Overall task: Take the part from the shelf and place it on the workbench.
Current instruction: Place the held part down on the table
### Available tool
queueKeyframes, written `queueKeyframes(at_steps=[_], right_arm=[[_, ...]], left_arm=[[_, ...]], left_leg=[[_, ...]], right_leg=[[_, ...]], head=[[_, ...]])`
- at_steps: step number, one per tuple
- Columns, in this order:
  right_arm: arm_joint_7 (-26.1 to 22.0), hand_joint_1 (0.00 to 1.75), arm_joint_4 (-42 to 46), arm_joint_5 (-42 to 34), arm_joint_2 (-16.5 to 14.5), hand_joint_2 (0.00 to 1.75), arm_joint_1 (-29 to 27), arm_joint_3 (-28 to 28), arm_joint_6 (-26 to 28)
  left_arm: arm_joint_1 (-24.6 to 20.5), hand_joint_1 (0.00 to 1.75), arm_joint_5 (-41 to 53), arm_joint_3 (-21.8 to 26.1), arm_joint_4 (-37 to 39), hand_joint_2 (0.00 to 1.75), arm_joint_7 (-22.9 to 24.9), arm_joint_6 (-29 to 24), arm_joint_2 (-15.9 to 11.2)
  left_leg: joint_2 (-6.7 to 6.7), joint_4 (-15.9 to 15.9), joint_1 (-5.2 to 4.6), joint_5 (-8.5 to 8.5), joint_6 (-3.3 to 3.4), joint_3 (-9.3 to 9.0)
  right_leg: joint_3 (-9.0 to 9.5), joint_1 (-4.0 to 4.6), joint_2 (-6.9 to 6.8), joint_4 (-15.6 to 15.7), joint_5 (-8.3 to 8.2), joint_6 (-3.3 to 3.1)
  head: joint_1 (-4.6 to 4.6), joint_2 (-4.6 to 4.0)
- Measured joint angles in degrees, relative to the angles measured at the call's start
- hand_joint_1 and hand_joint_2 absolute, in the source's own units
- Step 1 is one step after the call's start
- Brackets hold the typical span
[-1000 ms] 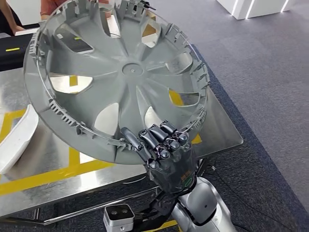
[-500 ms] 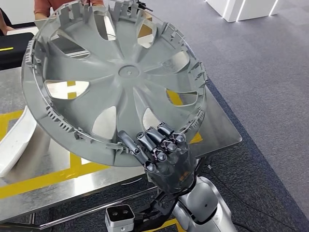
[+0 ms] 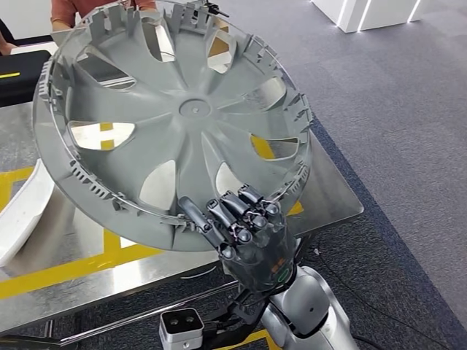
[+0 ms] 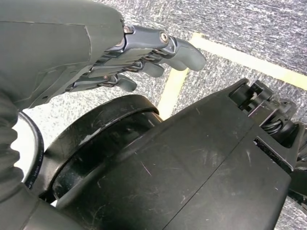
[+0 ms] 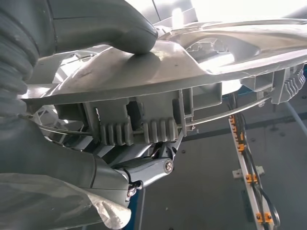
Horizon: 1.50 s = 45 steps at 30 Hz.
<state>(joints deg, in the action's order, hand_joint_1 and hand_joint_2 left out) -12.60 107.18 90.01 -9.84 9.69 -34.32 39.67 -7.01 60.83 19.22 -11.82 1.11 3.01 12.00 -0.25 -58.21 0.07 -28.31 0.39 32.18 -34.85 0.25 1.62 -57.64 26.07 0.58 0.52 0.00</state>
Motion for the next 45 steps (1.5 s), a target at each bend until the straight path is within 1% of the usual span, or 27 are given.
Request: queueKeyframes(at_steps=[5, 9, 11, 12, 14, 15, 16, 17, 18, 20, 21, 22, 24, 26, 28, 30, 31, 32, 33, 35, 36, 37, 38, 40, 42, 43, 45], right_arm=[[-0.3, 1.75, -0.1, 0.0, 0.0, 1.75, 0.0, 0.1, 0.0], [-1.9, 1.75, -0.1, 0.0, -0.1, 1.75, 0.0, 0.7, 0.0], [-2.4, 1.75, -0.1, 0.0, -0.3, 1.75, -0.1, 1.0, 0.0], [-2.5, 1.75, -0.1, 0.0, -0.4, 1.75, -0.1, 1.2, 0.0], [-2.7, 1.75, -0.1, 0.0, -0.4, 1.75, -0.2, 1.3, 0.0], [-2.8, 1.75, -0.1, 0.0, -0.4, 1.75, -0.3, 1.4, 0.0], [-2.8, 1.75, -0.2, 0.0, -0.4, 1.75, -0.4, 1.4, 0.0], [-2.8, 1.75, -0.3, 0.0, -0.4, 1.75, -0.4, 1.5, 0.0], [-2.8, 1.75, -0.3, 0.0, -0.4, 1.75, -0.5, 1.6, 0.0], [-2.8, 1.75, -0.4, 0.0, -0.4, 1.75, -0.5, 1.7, 0.0], [-2.8, 1.75, -0.4, 0.0, -0.4, 1.75, -0.5, 1.8, 0.0], [-2.9, 1.75, -0.4, 0.0, -0.4, 1.75, -0.5, 1.8, 0.0], [-2.9, 1.75, -0.5, 0.0, -0.5, 1.75, -0.6, 1.9, 0.0], [-2.8, 1.75, -0.5, 0.0, -0.5, 1.75, -0.7, 2.0, 0.0], [-2.8, 1.75, -0.5, 0.0, -0.6, 1.75, -0.7, 2.2, 0.0], [-2.8, 1.75, -0.5, 0.0, -0.6, 1.75, -0.7, 2.5, 0.0], [-2.9, 1.75, -0.5, 0.0, -0.6, 1.75, -0.7, 2.6, 0.0], [-3.0, 1.75, -0.5, 0.0, -0.6, 1.75, -0.7, 2.6, 0.0], [-3.1, 1.75, -0.6, 0.0, -0.6, 1.75, -0.7, 2.6, 0.0], [-3.4, 1.75, -0.6, 0.0, -0.7, 1.75, -0.8, 2.7, 0.0], [-3.6, 1.75, -0.6, 0.0, -0.7, 1.75, -0.8, 2.7, 0.0], [-3.8, 1.75, -0.6, 0.0, -0.8, 1.75, -0.8, 2.8, 0.0], [-3.9, 1.75, -0.6, 0.0, -0.8, 1.75, -0.8, 2.8, 0.0], [-4.1, 1.75, -0.6, 0.0, -0.8, 1.75, -0.8, 2.9, 0.0], [-4.4, 1.75, -0.6, 0.0, -0.9, 1.75, -0.8, 2.9, 0.0], [-4.5, 1.75, -0.6, 0.0, -0.9, 1.75, -0.8, 2.9, 0.0], [-4.7, 1.75, -0.7, 0.0, -0.9, 1.75, -0.9, 2.9, 0.0]], left_arm=[[0.0, 0.00, -0.2, -0.7, 0.0, 1.75, 0.1, -0.2, 0.0], [0.0, 0.00, -0.5, -0.8, 0.0, 1.75, 0.2, -0.4, -0.1], [0.0, 0.00, -0.7, -0.8, 0.0, 1.75, 0.2, -0.5, 0.0], [0.0, 0.00, -0.7, -0.8, 0.0, 1.75, 0.2, -0.5, 0.0], [0.1, 0.00, -0.7, -0.8, 0.0, 1.75, 0.2, -0.6, 0.0], [0.1, 0.00, -0.8, -0.8, 0.0, 1.75, 0.2, -0.6, 0.0], [0.1, 0.00, -0.8, -0.8, 0.0, 1.75, 0.2, -0.6, 0.0], [0.1, 0.00, -0.8, -0.8, 0.0, 1.75, 0.2, -0.6, 0.0], [0.1, 0.00, -0.8, -0.8, 0.0, 1.75, 0.2, -0.6, 0.0], [0.1, 0.00, -0.8, -0.9, 0.0, 1.75, 0.2, -0.6, 0.0], [0.0, 0.00, -0.8, -0.9, 0.0, 1.75, 0.2, -0.6, -0.1], [0.0, 0.00, -0.8, -0.9, 0.0, 1.75, 0.2, -0.6, -0.1], [0.0, 0.00, -0.8, -0.9, 0.0, 1.75, 0.2, -0.6, -0.1], [0.0, 0.00, -0.8, -0.9, 0.0, 1.75, 0.2, -0.6, -0.1], [0.0, 0.00, -0.8, -0.9, 0.0, 1.75, 0.2, -0.6, -0.2], [-0.2, 0.00, -0.8, -0.9, 0.0, 1.75, 0.2, -0.6, -0.2], [-0.3, 0.00, -0.8, -0.8, 0.0, 1.75, 0.2, -0.6, -0.2], [-0.3, 0.00, -0.9, -0.8, 0.0, 1.75, 0.2, -0.6, -0.2], [-0.4, 0.00, -0.8, -0.8, 0.0, 1.75, 0.2, -0.6, -0.1], [-0.2, 0.00, -0.8, -0.9, 0.0, 1.75, 0.2, -0.6, -0.2], [-0.2, 0.00, -0.8, -0.9, 0.0, 1.75, 0.2, -0.7, -0.2], [-0.1, 0.00, -0.9, -0.9, 0.0, 1.75, 0.2, -0.7, -0.2], [0.0, 0.00, -0.9, -0.9, 0.0, 1.75, 0.2, -0.8, -0.2], [0.1, 0.00, -1.1, -0.9, 0.0, 1.75, 0.2, -0.8, -0.1], [0.1, 0.00, -1.2, -0.9, 0.0, 1.75, 0.2, -0.8, -0.1], [0.1, 0.00, -1.3, -0.9, 0.0, 1.75, 0.2, -0.8, 0.0], [0.1, 0.00, -1.3, -0.9, 0.0, 1.75, 0.2, -0.8, 0.0]], left_leg=[[0.00, -0.1, 0.04, -0.02, 0.11, 0.04], [0.00, 0.2, -0.05, 0.23, 0.95, 0.02], [0.05, 1.3, 0.27, 0.91, 1.39, -0.42], [0.07, 1.8, 0.48, 1.23, 1.57, -0.62], [0.09, 1.9, 0.58, 1.37, 1.69, -0.60], [0.06, 1.9, 0.64, 1.34, 1.64, -0.57], [0.01, 1.8, 0.74, 1.29, 1.53, -0.57], [-0.14, 1.7, 0.93, 1.19, 1.28, -0.57], [-0.37, 1.5, 1.20, 1.03, 0.92, -0.58], [-0.93, 0.8, 1.66, 0.47, -0.19, -0.43], [-1.19, 0.3, 1.73, 0.25, -0.72, -0.23], [-1.39, 0.0, 1.71, 0.12, -1.18, -0.05], [-1.69, 0.0, 1.73, 0.15, -1.76, 0.12], [-1.41, -0.8, 1.89, -0.60, -2.11, 0.37], [-0.73, -5.8, 1.80, -3.46, -2.18, 2.59], [-0.43, -13.7, 1.50, -6.83, -1.93, 6.24], [-0.43, -16.3, 1.33, -7.47, -1.70, 7.42], [-0.42, -16.9, 1.15, -7.02, -1.38, 7.68], [-0.37, -15.4, 0.93, -5.58, -0.94, 6.99], [0.57, -8.7, 0.28, -1.55, 0.37, 3.96], [1.28, -5.6, -0.11, -0.15, 0.95, 2.66], [1.88, -3.4, -0.44, 0.46, 1.38, 1.82], [2.23, -2.4, -0.68, 0.29, 1.59, 1.53], [1.65, -1.2, -0.59, 0.11, 1.58, 1.38], [0.95, -0.4, -0.17, 0.35, 1.66, 1.08], [0.65, -0.2, 0.05, 0.50, 1.73, 0.92], [0.04, -0.2, 0.10, 0.57, 1.83, 0.91]], right_leg=[[0.00, 0.03, 0.00, 0.0, -0.05, 0.09], [0.01, -0.18, -0.05, 0.3, -0.28, 0.67], [-0.74, -0.19, -0.40, -0.9, 0.73, 1.10], [-1.77, -0.26, -0.64, -2.9, 2.05, 1.36], [-5.04, -0.71, -1.01, -10.0, 5.59, 1.98], [-6.59, -0.98, -1.08, -13.4, 6.81, 2.30], [-7.49, -1.25, -1.13, -15.4, 7.21, 2.61], [-7.27, -1.54, -1.16, -15.1, 6.49, 2.95], [-5.92, -1.86, -1.17, -12.6, 4.88, 3.28], [-1.58, -2.40, -0.63, -4.9, 2.05, 4.05], [-0.05, -2.49, -0.30, -2.3, 1.56, 3.91], [0.76, -2.45, -0.01, -1.1, 1.72, 3.56], [0.80, -2.23, -0.07, -1.3, 2.11, 2.22], [0.88, -2.13, -0.55, -1.4, 2.23, 1.29], [0.99, -1.92, -1.22, -1.3, 2.32, 0.51], [1.05, -1.51, -1.91, -1.3, 2.49, 0.06], [1.12, -1.28, -2.24, -1.3, 2.58, -0.09], [1.25, -1.05, -2.51, -1.3, 2.68, -0.23], [1.44, -0.82, -2.74, -1.3, 2.78, -0.36], [1.86, -0.42, -3.16, -1.3, 3.02, -0.51], [1.94, -0.23, -3.35, -1.3, 3.11, -0.45], [1.89, -0.11, -3.61, -1.3, 3.13, -0.30], [1.74, -0.02, -3.93, -1.3, 3.10, -0.10], [1.46, 0.05, -4.65, -1.3, 3.13, 0.42], [0.75, -0.01, -4.06, -2.6, 4.26, 0.99], [-0.39, -0.11, -3.34, -4.9, 5.55, 1.27], [-4.00, -0.32, -2.17, -12.3, 8.56, 1.68]], head=[[0.01, 0.00], [-0.05, 0.01], [0.06, 0.00], [0.18, 0.00], [0.36, 0.00], [0.39, 0.00], [0.38, 0.00], [0.38, 0.00], [0.37, 0.00], [0.53, -0.01], [0.67, 0.01], [0.70, 0.01], [0.56, 0.02], [0.22, 0.01], [-0.12, 0.00], [-0.31, 0.00], [-0.33, 0.00], [-0.34, 0.00], [-0.36, 0.00], [-0.34, 0.00], [-0.33, 0.00], [-0.35, 0.00], [-0.38, 0.00], [-0.49, 0.01], [-0.30, 0.01], [-0.13, 0.01], [0.19, 0.01]])
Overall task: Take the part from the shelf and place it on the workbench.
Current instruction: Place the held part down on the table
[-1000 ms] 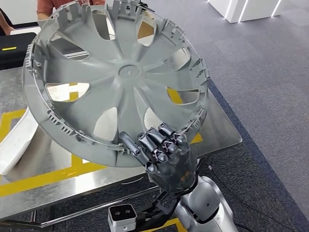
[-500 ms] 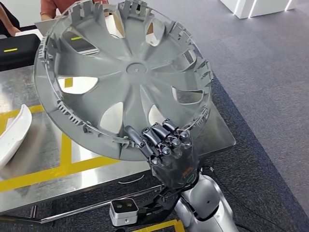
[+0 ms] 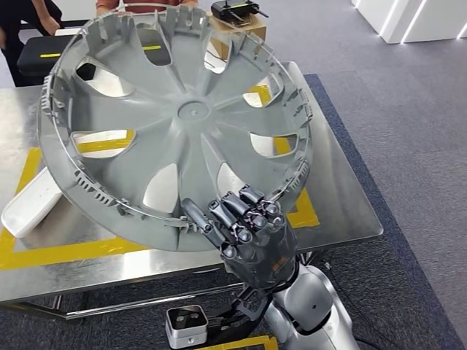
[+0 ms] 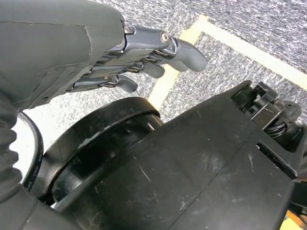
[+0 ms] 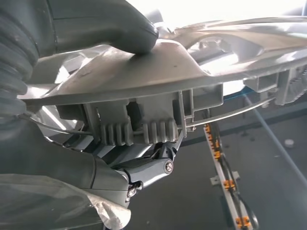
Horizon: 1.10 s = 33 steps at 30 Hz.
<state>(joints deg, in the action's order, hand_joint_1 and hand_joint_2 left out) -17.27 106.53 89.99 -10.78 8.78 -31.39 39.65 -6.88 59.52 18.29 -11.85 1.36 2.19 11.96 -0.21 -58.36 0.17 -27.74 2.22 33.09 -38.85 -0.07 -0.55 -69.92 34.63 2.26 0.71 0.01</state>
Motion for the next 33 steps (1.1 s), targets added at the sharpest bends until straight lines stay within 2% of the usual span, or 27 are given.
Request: queueKeyframes(at_steps=[1, 2, 3, 5, 6, 7, 8, 11, 13, 15, 16, 17, 18, 19, 21, 22, 23, 26, 33], right_arm=[[0.0, 1.75, 0.0, 0.0, 0.0, 1.75, -0.1, 0.0, 0.0], [0.0, 1.75, -0.1, 0.0, 0.0, 1.75, -0.1, 0.0, 0.0], [0.0, 1.75, -0.1, 0.0, 0.0, 1.75, -0.1, 0.0, 0.0], [0.0, 1.75, -0.2, 0.0, 0.0, 1.75, -0.1, 0.1, 0.0], [0.0, 1.75, -0.2, 0.0, 0.0, 1.75, -0.1, 0.2, 0.0], [0.0, 1.75, -0.2, 0.0, 0.0, 1.75, -0.1, 0.2, 0.0], [0.0, 1.75, -0.2, 0.0, 0.0, 1.75, -0.1, 0.2, 0.0], [0.0, 1.75, -0.3, 0.0, 0.0, 1.75, -0.1, 0.3, 0.0], [0.1, 1.75, -0.4, 0.0, -0.1, 1.75, -0.1, 0.5, 0.0], [0.2, 1.75, -0.4, 0.0, -0.2, 1.75, -0.1, 0.6, 0.0], [0.2, 1.75, -0.4, 0.0, -0.2, 1.75, -0.1, 0.7, 0.0], [0.2, 1.75, -0.5, 0.0, -0.2, 1.75, -0.1, 0.8, 0.0], [0.2, 1.75, -0.5, 0.0, -0.2, 1.75, -0.1, 0.8, 0.0], [0.2, 1.75, -0.6, 0.0, -0.2, 1.75, -0.1, 0.8, 0.0], [0.4, 1.75, -0.7, 0.0, -0.3, 1.75, -0.1, 0.8, 0.0], [0.8, 1.75, -0.8, 0.0, -0.3, 1.75, -0.1, 0.7, 0.0], [1.3, 1.75, -0.8, 0.0, -0.3, 1.75, 0.0, 0.7, 0.0], [2.8, 1.75, -1.3, 0.0, -0.3, 1.75, 0.1, 0.6, 0.0], [5.3, 1.75, -3.4, 0.0, 0.1, 1.75, 0.6, 1.0, 0.0]], left_arm=[[0.0, 0.00, 0.0, 0.0, 0.0, 1.75, 0.0, 0.0, 0.0], [0.0, 0.00, 0.0, 0.0, 0.0, 1.75, 0.0, 0.0, 0.0], [0.1, 0.00, 0.0, 0.0, 0.0, 1.75, 0.0, 0.0, 0.0], [0.0, 0.00, 0.0, 0.0, 0.0, 1.75, 0.0, 0.0, 0.0], [0.0, 0.00, 0.0, -0.1, 0.0, 1.75, 0.0, 0.0, 0.0], [0.0, 0.00, -0.1, -0.1, 0.0, 1.75, 0.0, 0.0, 0.0], [-0.1, 0.00, -0.1, -0.1, 0.0, 1.75, 0.0, 0.0, 0.0], [-0.1, 0.00, -0.1, -0.2, 0.0, 1.75, 0.0, 0.0, 0.0], [-0.1, 0.00, -0.2, -0.2, 0.0, 1.75, 0.0, 0.0, -0.1], [-0.2, 0.00, -0.4, -0.2, 0.0, 1.75, 0.0, 0.0, -0.1], [-0.4, 0.00, -0.5, -0.2, 0.0, 1.75, 0.0, 0.0, -0.1], [-0.4, 0.00, -0.5, -0.2, 0.0, 1.75, 0.0, 0.0, -0.1], [-0.5, 0.00, -0.6, -0.2, 0.0, 1.75, 0.0, 0.0, -0.1], [-0.5, 0.00, -0.5, -0.2, 0.0, 1.75, 0.0, 0.0, -0.1], [-0.4, 0.00, -0.5, -0.2, 0.0, 1.75, 0.0, 0.0, -0.1], [-0.3, 0.00, -0.5, -0.2, 0.0, 1.75, 0.0, 0.0, -0.1], [-0.3, 0.00, -0.5, -0.3, 0.0, 1.75, 0.0, 0.0, -0.1], [-0.1, 0.00, -0.5, -0.3, 0.0, 1.75, 0.0, 0.0, 0.0], [-0.1, 0.00, -1.0, -1.0, 0.0, 1.75, 0.3, 0.0, -0.1]], left_leg=[[-0.33, 0.0, 0.00, 0.00, 0.01, -0.02], [-0.67, 0.0, -0.01, 0.00, 0.01, -0.06], [-1.09, 0.0, -0.01, -0.01, -0.01, -0.12], [-1.93, -0.1, 0.01, -0.07, -0.13, -0.25], [-2.32, -0.2, -0.07, -0.12, -0.30, -0.17], [-2.62, -0.2, -0.12, -0.09, -0.55, -0.01], [-2.82, -0.3, -0.14, -0.03, -0.82, 0.18], [-2.91, -0.5, -0.12, -0.22, -1.72, 0.51], [-1.85, -3.6, -0.08, -2.28, -2.37, 1.82], [-0.86, -10.6, 0.09, -5.82, -2.88, 4.95], [-0.70, -14.0, 0.18, -7.06, -3.05, 6.45], [-0.62, -16.0, 0.25, -7.37, -3.16, 7.23], [-0.57, -15.8, 0.31, -6.59, -3.19, 7.02], [-0.48, -13.3, 0.37, -4.80, -3.14, 5.72], [-0.12, -5.5, 0.34, -1.19, -2.87, 1.96], [0.04, -2.4, 0.27, -0.30, -2.68, 0.56], [0.13, -0.7, 0.23, -0.06, -2.60, -0.10], [0.04, 0.2, 0.11, -0.14, -2.51, -0.19], [0.03, 0.1, -0.14, -0.09, -1.83, -0.17]], right_leg=[[-1.73, -0.06, 0.19, -3.2, 0.78, 0.15], [-2.67, -0.08, 0.27, -4.5, 0.55, 0.23], [-2.50, -0.09, 0.33, -3.6, -0.81, 0.22], [0.55, -0.16, 1.03, 3.5, -4.97, -0.03], [2.43, -0.22, 1.59, 7.3, -6.38, -0.24], [3.76, -0.26, 2.07, 9.9, -7.05, -0.49], [4.42, -0.25, 2.41, 11.1, -7.02, -0.73], [4.75, -0.33, 1.90, 11.6, -7.05, -1.57], [4.94, -0.59, 1.23, 12.0, -7.16, -2.31], [4.97, -0.60, 0.52, 12.0, -7.09, -2.67], [4.99, -0.59, 0.16, 12.0, -7.06, -2.70], [5.01, -0.59, -0.16, 12.0, -7.04, -2.71], [5.06, -0.59, -0.38, 12.0, -7.02, -2.68], [5.13, -0.59, -0.52, 12.0, -6.99, -2.63], [5.20, -0.48, -0.62, 11.9, -6.95, -2.33], [5.09, -0.37, -0.66, 11.8, -6.95, -2.08], [4.92, -0.22, -0.69, 11.7, -6.94, -2.01], [4.70, -0.10, -0.79, 11.7, -7.06, -2.32], [5.07, -0.33, -0.79, 12.5, -7.66, -1.48]], head=[[0.06, -0.01], [0.08, -0.01], [0.09, -0.01], [0.10, -0.01], [0.11, -0.01], [0.11, 0.00], [0.09, 0.01], [-0.02, 0.00], [-0.44, -0.01], [-0.82, -0.01], [-0.84, -0.01], [-0.85, -0.01], [-0.86, -0.01], [-0.87, -0.01], [-0.89, -0.01], [-0.87, -0.01], [-0.80, -0.01], [-0.55, -0.01], [-0.52, -0.01]])
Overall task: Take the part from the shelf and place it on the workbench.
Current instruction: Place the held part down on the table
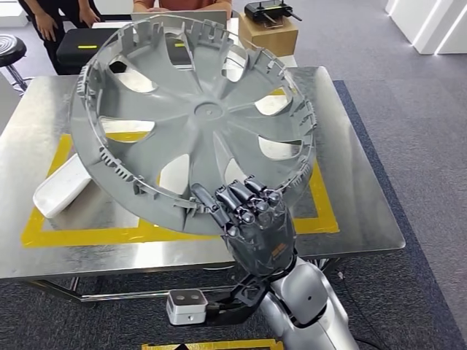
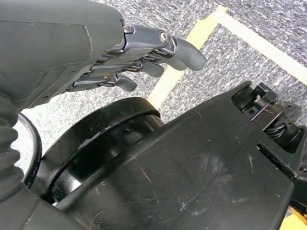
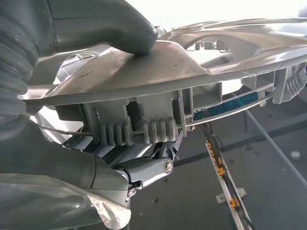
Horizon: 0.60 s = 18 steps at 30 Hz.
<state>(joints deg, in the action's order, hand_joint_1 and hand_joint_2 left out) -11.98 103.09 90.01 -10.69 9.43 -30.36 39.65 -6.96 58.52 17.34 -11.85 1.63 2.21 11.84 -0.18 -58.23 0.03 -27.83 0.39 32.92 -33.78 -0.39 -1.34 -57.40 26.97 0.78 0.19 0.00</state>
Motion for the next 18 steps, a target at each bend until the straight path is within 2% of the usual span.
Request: queueKeyframes(at_steps=[5, 18], right_arm=[[0.9, 1.75, -1.6, 0.0, 0.4, 1.75, 0.1, 0.5, 0.0], [0.9, 1.75, -2.8, 0.0, 0.7, 1.75, 0.3, 0.8, 0.0]], left_arm=[[0.0, 0.00, -0.3, -0.3, 0.0, 1.75, -0.1, 0.0, -0.2], [0.0, 0.00, -0.3, -0.4, 0.0, 1.75, -0.4, 0.0, -0.4]], left_leg=[[0.01, 0.0, -0.14, 0.02, 0.10, 0.01], [0.01, 0.0, -0.03, 0.06, 0.08, 0.00]], right_leg=[[-0.02, -0.16, 0.01, 0.0, -0.06, 0.46], [-0.15, -0.08, 0.01, -0.1, -0.02, 0.46]], head=[[-0.03, 0.00], [-0.04, 0.00]])
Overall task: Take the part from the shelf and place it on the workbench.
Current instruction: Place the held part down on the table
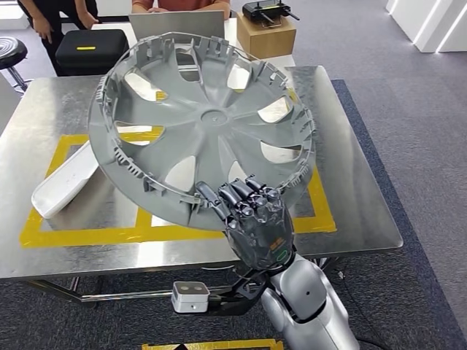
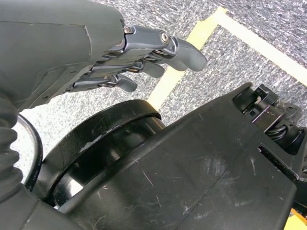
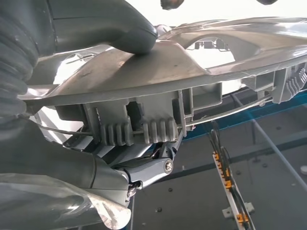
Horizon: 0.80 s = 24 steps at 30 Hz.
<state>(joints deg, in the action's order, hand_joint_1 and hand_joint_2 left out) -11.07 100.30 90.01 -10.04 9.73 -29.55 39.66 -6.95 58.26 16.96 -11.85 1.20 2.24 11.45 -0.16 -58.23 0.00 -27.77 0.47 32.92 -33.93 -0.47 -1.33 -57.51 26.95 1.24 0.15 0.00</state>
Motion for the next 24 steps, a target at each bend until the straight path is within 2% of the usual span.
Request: queueKeyframes(at_steps=[9, 13, 16, 18, 21, 22, 24], right_arm=[[2.2, 1.75, -1.5, 0.0, 1.2, 1.75, 0.5, 2.9, 0.0], [7.7, 1.75, -3.5, 0.0, 3.2, 1.75, 1.7, 4.2, 0.0], [17.0, 1.75, -6.0, 0.0, 6.4, 1.75, 4.1, 3.3, 0.0], [27.8, 1.75, -8.7, -0.1, 9.5, 1.75, 7.4, 0.3, 0.0], [44.8, 1.75, -13.7, -0.3, 13.9, 1.75, 13.8, -8.2, 0.0], [48.1, 1.75, -15.3, -0.3, 15.1, 1.75, 15.6, -11.2, 0.0], [50.4, 1.75, -18.0, -0.3, 16.9, 1.75, 18.0, -15.7, 0.0]], left_arm=[[0.0, 0.00, -0.5, -0.4, 0.0, 1.75, 0.0, 0.0, -0.1], [0.0, 0.00, -0.8, -1.0, 0.0, 1.75, 0.2, 0.0, -0.2], [0.0, 0.00, -1.0, -1.5, 0.0, 1.75, 0.2, 0.2, -0.4], [-0.1, 0.00, -1.2, -1.7, 0.0, 1.75, 0.2, 0.8, -0.7], [-0.1, 0.00, -1.2, -2.0, 0.0, 1.75, 0.2, 1.5, -1.4], [-0.1, 0.00, -1.2, -2.1, 0.0, 1.75, 0.2, 1.7, -1.6], [-0.2, 0.00, -1.2, -2.6, 0.0, 1.75, 0.2, 1.9, -1.9]], left_leg=[[0.00, 0.0, 0.01, 0.02, -0.01, 0.00], [0.00, 0.0, -0.02, 0.02, -0.01, 0.01], [0.00, 0.0, -0.03, 0.02, 0.00, 0.04], [0.00, 0.0, -0.03, 0.04, 0.03, 0.06], [0.04, 0.0, -0.04, 0.07, 0.06, 0.04], [0.07, 0.0, -0.04, 0.07, 0.06, 0.03], [0.09, 0.0, -0.03, 0.07, 0.06, 0.02]], right_leg=[[0.00, 0.00, 0.00, 0.0, 0.00, 0.00], [0.01, -0.02, 0.00, 0.0, -0.01, 0.00], [0.01, -0.03, 0.01, 0.0, -0.02, 0.02], [0.01, -0.03, 0.01, 0.0, -0.04, 0.05], [-0.04, -0.04, 0.08, 0.0, -0.09, 0.10], [-0.06, -0.04, 0.11, 0.0, -0.10, 0.11], [-0.07, -0.02, 0.12, 0.0, -0.10, 0.12]], head=[[0.01, 0.00], [0.01, 0.00], [0.01, 0.00], [0.02, 0.00], [0.01, 0.00], [0.00, 0.00], [-0.01, 0.00]])
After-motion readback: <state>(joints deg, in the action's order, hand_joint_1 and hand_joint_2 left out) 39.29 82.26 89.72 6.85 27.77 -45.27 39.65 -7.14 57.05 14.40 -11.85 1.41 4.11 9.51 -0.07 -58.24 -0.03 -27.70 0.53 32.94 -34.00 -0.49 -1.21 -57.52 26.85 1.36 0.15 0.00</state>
